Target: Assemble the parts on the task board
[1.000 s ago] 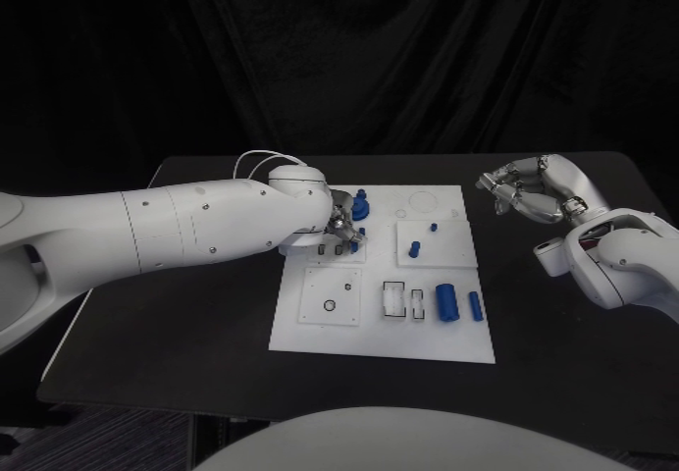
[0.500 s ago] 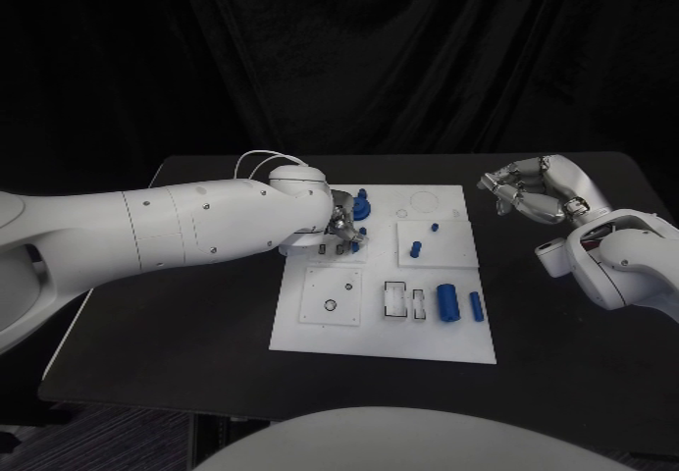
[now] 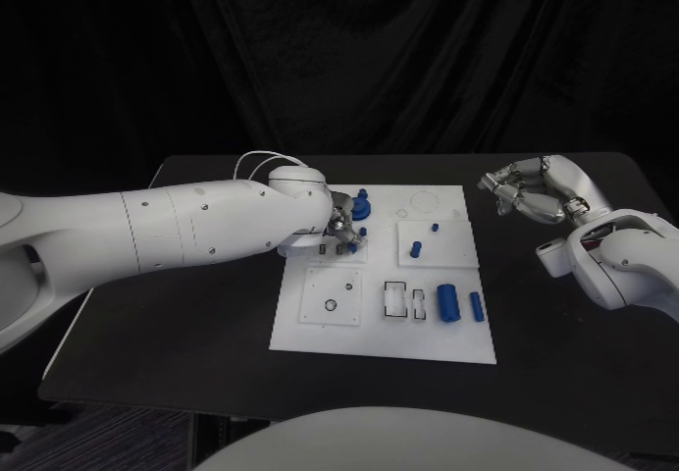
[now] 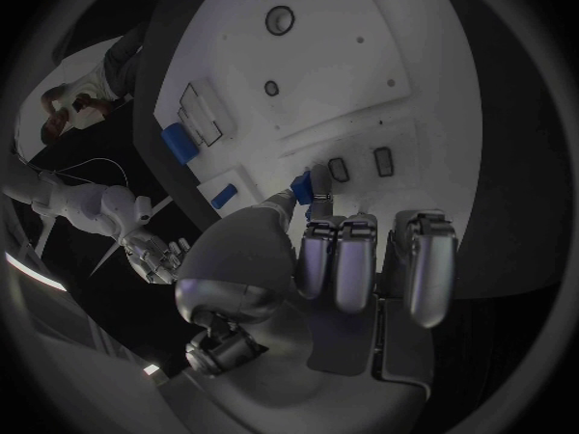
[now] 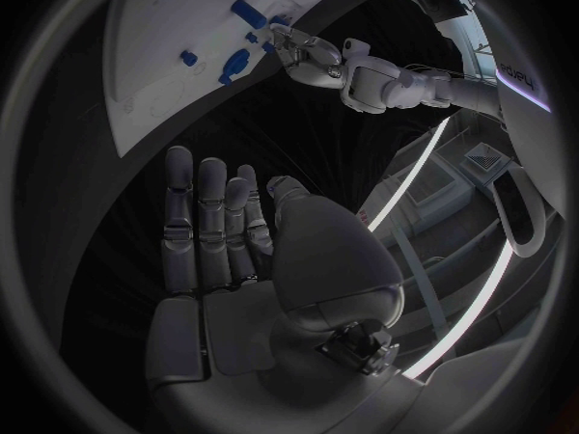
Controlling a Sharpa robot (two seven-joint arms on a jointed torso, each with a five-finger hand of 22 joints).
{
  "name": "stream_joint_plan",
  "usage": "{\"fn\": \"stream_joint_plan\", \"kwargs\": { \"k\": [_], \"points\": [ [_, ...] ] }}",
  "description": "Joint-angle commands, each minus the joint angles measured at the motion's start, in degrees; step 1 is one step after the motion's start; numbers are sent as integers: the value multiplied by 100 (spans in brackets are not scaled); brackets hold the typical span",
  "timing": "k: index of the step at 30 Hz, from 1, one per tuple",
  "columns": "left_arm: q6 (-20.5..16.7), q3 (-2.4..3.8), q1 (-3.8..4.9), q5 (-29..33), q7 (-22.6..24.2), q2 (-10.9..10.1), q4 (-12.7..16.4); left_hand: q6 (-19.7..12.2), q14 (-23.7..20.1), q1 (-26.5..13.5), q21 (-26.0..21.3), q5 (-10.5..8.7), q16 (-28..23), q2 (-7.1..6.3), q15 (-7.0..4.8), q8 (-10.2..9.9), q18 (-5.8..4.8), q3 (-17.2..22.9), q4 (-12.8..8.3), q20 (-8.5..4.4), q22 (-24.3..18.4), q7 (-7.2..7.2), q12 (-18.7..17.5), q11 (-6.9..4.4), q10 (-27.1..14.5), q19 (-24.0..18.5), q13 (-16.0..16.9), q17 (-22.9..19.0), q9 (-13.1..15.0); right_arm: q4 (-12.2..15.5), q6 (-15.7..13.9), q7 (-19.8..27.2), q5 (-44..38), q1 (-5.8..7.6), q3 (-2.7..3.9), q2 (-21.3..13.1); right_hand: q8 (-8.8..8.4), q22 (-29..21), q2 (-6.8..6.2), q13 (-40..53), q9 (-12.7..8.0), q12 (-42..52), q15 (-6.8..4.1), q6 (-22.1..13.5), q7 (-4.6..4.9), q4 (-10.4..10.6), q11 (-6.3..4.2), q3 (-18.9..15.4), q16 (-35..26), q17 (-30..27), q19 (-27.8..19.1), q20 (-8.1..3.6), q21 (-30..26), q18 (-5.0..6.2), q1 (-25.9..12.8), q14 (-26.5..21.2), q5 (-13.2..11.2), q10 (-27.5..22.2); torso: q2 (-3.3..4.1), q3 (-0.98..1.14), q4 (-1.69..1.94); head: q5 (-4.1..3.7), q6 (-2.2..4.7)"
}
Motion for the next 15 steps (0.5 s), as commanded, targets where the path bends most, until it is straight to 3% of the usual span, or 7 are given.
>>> {"fn": "stream_joint_plan", "kwargs": {
  "k": [1, 6, 9, 15],
  "points": [
    [107, 4, -17, -30, 46, 1, 13, 49, 605, 66, 33, 73, 15, -16, -38, -48, 53, 30, -80, -41, 838, -6, 21, -43, 585, 162, 1505, 1510, 15, -12, 20, -95, -30, -15, 5, 1, 22, -5, -24, 4, -2, 30, -8, -5, -31, -1, -12, 20, 41, 1, 54, 0, -29, 63, 48, 43, 32, 46, -4, 0, -2, -3, 0],
    [74, 4, -20, -30, 81, -3, 10, 96, 605, 237, 36, 388, 15, -71, -64, -161, 51, 277, -337, -65, 856, -36, 21, -72, 585, 171, 1505, 1510, 51, -29, 38, -108, -30, -16, 5, 17, 23, -5, -23, 11, -2, 37, -8, -4, -31, 0, -13, 22, 47, 9, 56, 0, -30, 63, 49, 50, 33, 57, -8, 1, -9, 15, 0],
    [59, 4, -21, -30, 91, -11, 9, 123, 605, 266, 32, 700, 15, -130, -74, -235, 51, 517, -483, -78, 857, -42, 21, -79, 585, 170, 1505, 1510, 85, -38, 50, -118, -30, -19, 5, 26, 23, -5, -23, 11, -2, 37, -8, -4, -31, 0, -13, 22, 47, 9, 56, 0, -30, 63, 49, 50, 33, 57, -6, 0, -7, 16, 0],
    [36, 4, -22, -30, 85, -49, 22, 185, 605, 154, 23, 912, 15, -260, -79, -334, 53, 975, -673, -85, 861, -47, 21, -85, 585, 168, 1505, 1510, 177, -48, 63, -133, -30, -25, 5, 30, 26, -4, -13, 14, -1, 46, -9, 1, -33, 2, -14, 30, 52, 11, 62, -1, -31, 63, 52, 58, 35, 72, -5, -4, -3, 23, 0]
  ]
}}
